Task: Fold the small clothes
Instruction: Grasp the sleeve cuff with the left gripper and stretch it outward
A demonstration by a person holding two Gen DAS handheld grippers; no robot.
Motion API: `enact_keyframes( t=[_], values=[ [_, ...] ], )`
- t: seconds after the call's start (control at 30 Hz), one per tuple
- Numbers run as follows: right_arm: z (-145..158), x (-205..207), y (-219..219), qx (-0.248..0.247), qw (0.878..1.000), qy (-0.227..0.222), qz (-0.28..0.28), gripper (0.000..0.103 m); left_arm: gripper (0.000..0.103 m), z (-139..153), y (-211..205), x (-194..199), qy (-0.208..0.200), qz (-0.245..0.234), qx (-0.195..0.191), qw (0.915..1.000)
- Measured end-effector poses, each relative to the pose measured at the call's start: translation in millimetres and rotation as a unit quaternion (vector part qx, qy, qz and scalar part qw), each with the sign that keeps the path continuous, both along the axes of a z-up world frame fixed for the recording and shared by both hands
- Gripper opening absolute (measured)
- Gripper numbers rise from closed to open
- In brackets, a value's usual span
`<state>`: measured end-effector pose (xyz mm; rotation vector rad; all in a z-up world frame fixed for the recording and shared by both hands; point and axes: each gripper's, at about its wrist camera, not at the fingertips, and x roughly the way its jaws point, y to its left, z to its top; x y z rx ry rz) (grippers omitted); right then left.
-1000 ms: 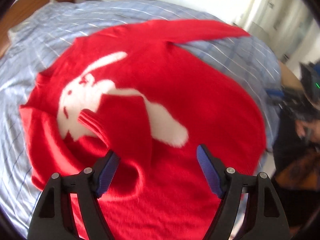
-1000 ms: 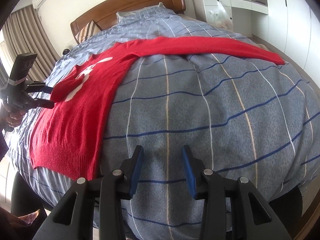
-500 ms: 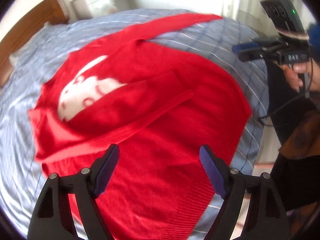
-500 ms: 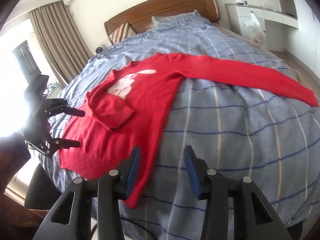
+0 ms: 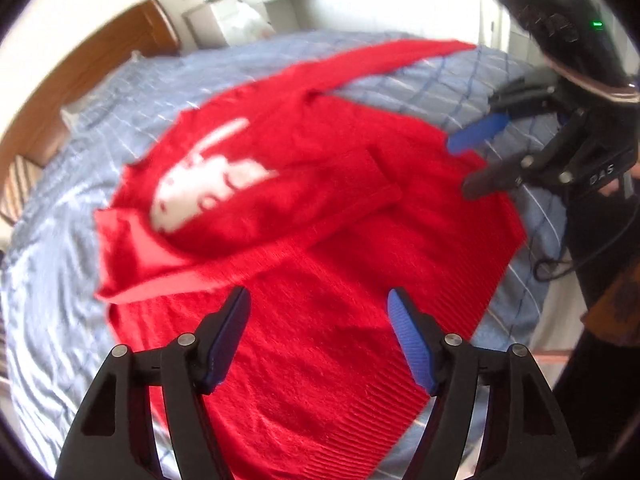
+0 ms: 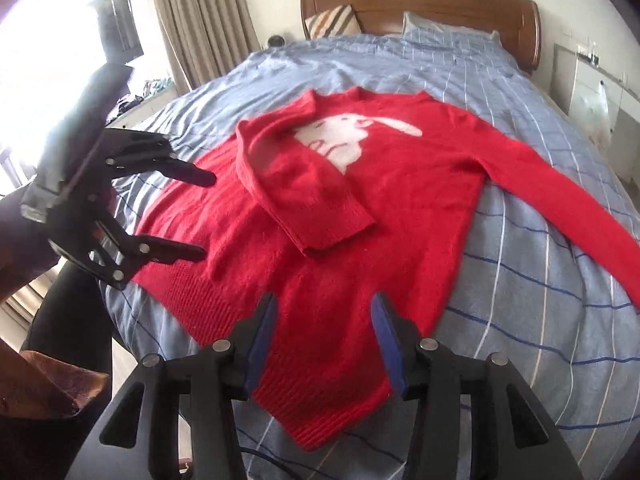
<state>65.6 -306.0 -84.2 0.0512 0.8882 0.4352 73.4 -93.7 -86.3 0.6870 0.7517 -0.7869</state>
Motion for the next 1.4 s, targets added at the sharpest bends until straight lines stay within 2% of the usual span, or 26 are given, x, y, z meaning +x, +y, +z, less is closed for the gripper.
enact_keyframes(
  t=[0.07, 0.13, 0.3, 0.37, 0.4, 0.43, 0.47, 0.5, 0.57, 0.63, 0.67, 0.7, 0.77, 0.83, 0.87, 0.93, 1.03, 1.1, 1.13, 1.17, 1.2, 1.23, 1.33, 1.4],
  values=[
    [-0.4, 5.7, -13.8, 0.046, 0.998, 0.012, -0.030, 0.049, 0.074, 7.5, -12.6, -8.9, -0.045, -0.018, 0.009, 0.9988],
    [2.8, 1.2, -20.4, 0.056, 0.997, 0.005, -0.051, 0.049, 0.074, 4.0, -31.5, -11.8, -0.061, -0.058, 0.034, 0.9958],
    [2.9, -24.4, -33.1, 0.072, 0.994, 0.004, -0.080, 0.049, 0.074, -36.1, -77.3, 4.8, -0.042, -0.143, 0.130, 0.9801],
    [0.2, -34.8, -38.5, 0.071, 0.993, 0.006, -0.089, 0.049, 0.074, -44.2, -88.1, 14.2, -0.025, -0.152, 0.135, 0.9788],
    [-1.4, -39.7, -41.1, 0.070, 0.993, 0.008, -0.093, 0.049, 0.067, -42.4, -91.7, 22.9, 0.004, -0.146, 0.121, 0.9818],
    [-2.3, -43.8, -43.7, 0.070, 0.993, 0.009, -0.096, 0.049, 0.037, -38.1, -92.5, 33.3, 0.046, -0.133, 0.102, 0.9849],
    [-3.5, -47.0, -45.7, 0.070, 0.993, 0.009, -0.099, 0.049, 0.016, -34.3, -92.4, 44.4, 0.082, -0.111, 0.079, 0.9873],
    [-3.8, -50.3, -48.4, 0.071, 0.992, 0.009, -0.102, 0.049, 0.004, -28.2, -88.4, 55.3, 0.107, -0.085, 0.055, 0.9891],
    [-4.7, -54.6, -52.9, 0.074, 0.991, 0.007, -0.109, 0.049, 0.003, -7.2, -67.9, 77.5, 0.144, -0.035, -0.016, 0.9888],
    [-4.5, -56.1, -56.7, 0.076, 0.990, 0.002, -0.115, 0.049, 0.003, 23.6, -31.6, 100.2, 0.142, 0.031, -0.092, 0.9851],
    [-3.7, -57.2, -58.1, 0.076, 0.990, -0.001, -0.119, 0.049, 0.003, 41.0, -5.9, 112.8, 0.137, 0.069, -0.134, 0.9790],
    [-3.2, -58.2, -59.1, 0.076, 0.990, -0.003, -0.122, 0.049, 0.003, 57.5, 24.6, 127.2, 0.129, 0.116, -0.175, 0.9692],
    [-2.1, -58.8, -60.0, 0.073, 0.989, -0.008, -0.125, 0.049, 0.003, 81.1, 91.0, 152.6, 0.110, 0.209, -0.241, 0.9413],
    [-3.2, -58.3, -59.8, 0.072, 0.989, -0.010, -0.126, 0.049, 0.003, 96.3, 155.9, 170.2, 0.060, 0.311, -0.261, 0.9117],
    [-4.6, -57.5, -58.9, 0.072, 0.989, -0.009, -0.126, 0.049, 0.003, 99.6, 189.6, 176.4, 0.043, 0.361, -0.269, 0.8918],
    [-8.9, -55.5, -55.6, 0.070, 0.990, -0.003, -0.126, 0.049, 0.002, 98.2, 250.4, 185.2, 0.006, 0.463, -0.267, 0.8451],
    [-12.6, -54.3, -50.2, 0.064, 0.990, 0.002, -0.124, 0.049, 0.002, 80.3, 321.9, 189.8, -0.043, 0.598, -0.218, 0.7698],
    [-13.6, -53.7, -46.4, 0.059, 0.991, 0.003, -0.122, 0.049, 0.002, 65.6, 358.6, 187.3, -0.056, 0.662, -0.192, 0.7224],
    [-13.3, -53.4, -44.0, 0.056, 0.991, 0.003, -0.120, 0.049, 0.002, 57.7, 374.6, 184.5, -0.054, 0.684, -0.190, 0.7021],
    [-13.2, -53.1, -42.1, 0.053, 0.991, 0.003, -0.119, 0.049, 0.002, 48.3, 383.3, 181.8, -0.046, 0.697, -0.189, 0.6900],
    [-13.0, -52.8, -41.1, 0.051, 0.992, 0.004, -0.119, 0.049, 0.003, 40.4, 391.3, 179.4, -0.040, 0.707, -0.183, 0.6822],
    [-12.9, -52.3, -40.0, 0.051, 0.992, 0.005, -0.119, 0.049, 0.003, 32.0, 393.8, 177.5, -0.039, 0.711, -0.172, 0.6805],
    [-11.6, -51.2, -37.2, 0.046, 0.992, 0.005, -0.119, 0.049, 0.002, 9.5, 391.7, 175.8, -0.032, 0.714, -0.141, 0.6853],
    [-10.3, -50.9, -35.2, 0.044, 0.992, 0.003, -0.119, 0.049, 0.002, -6.2, 395.6, 170.8, -0.018, 0.720, -0.146, 0.6781]
  ],
)
